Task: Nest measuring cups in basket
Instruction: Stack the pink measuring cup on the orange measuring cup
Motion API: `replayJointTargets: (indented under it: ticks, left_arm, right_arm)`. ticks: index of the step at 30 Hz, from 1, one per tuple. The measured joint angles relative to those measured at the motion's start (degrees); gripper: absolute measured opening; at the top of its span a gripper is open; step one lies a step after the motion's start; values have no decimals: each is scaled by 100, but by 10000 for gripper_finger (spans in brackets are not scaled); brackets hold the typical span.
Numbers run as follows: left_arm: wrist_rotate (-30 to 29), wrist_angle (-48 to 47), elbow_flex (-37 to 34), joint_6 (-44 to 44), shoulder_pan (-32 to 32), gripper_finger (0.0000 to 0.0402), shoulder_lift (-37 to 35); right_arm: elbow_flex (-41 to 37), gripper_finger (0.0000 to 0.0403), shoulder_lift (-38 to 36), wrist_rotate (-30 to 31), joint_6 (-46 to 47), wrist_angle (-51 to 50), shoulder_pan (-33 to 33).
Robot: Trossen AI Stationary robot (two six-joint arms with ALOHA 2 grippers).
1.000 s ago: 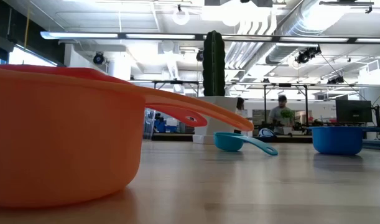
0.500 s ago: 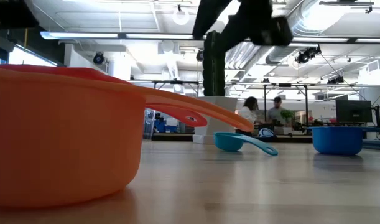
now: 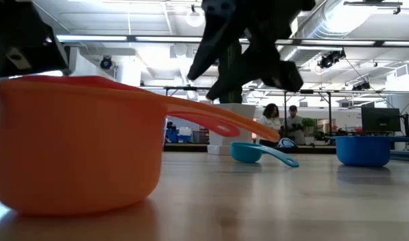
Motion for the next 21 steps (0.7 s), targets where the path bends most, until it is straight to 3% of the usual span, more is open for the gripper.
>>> replayJointTargets:
  ticks: [8, 13, 21]
  left_arm:
    - [-190, -65, 0, 4, 312, 86, 0]
    - [-190, -71, 0, 109, 544, 86, 0]
    - [-177, -46, 2, 42, 696, 86, 0]
  right_arm:
    - [-109, 135, 274, -329, 402, 133, -25]
    - [-109, 135, 256, -157, 654, -287, 3]
    - [-109, 135, 241, -560, 1106, -820, 97]
